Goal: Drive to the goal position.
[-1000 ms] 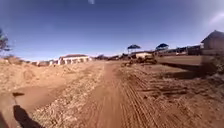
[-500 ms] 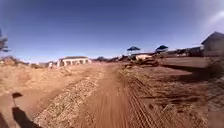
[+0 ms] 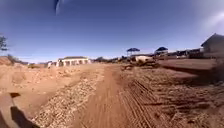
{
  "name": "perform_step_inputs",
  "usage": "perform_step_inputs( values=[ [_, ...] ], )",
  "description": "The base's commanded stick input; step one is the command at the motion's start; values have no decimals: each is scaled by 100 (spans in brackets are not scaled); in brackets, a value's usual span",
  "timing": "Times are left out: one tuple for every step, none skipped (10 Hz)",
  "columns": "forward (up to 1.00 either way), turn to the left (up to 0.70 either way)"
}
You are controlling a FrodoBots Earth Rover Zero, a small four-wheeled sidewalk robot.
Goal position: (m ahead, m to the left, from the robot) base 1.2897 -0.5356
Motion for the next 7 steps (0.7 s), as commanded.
perform_step_inputs(
  values=[
    [50,0],
    [50,0],
    [50,0],
    [50,0],
    [50,0],
    [50,0],
    [50,0]
  ],
)
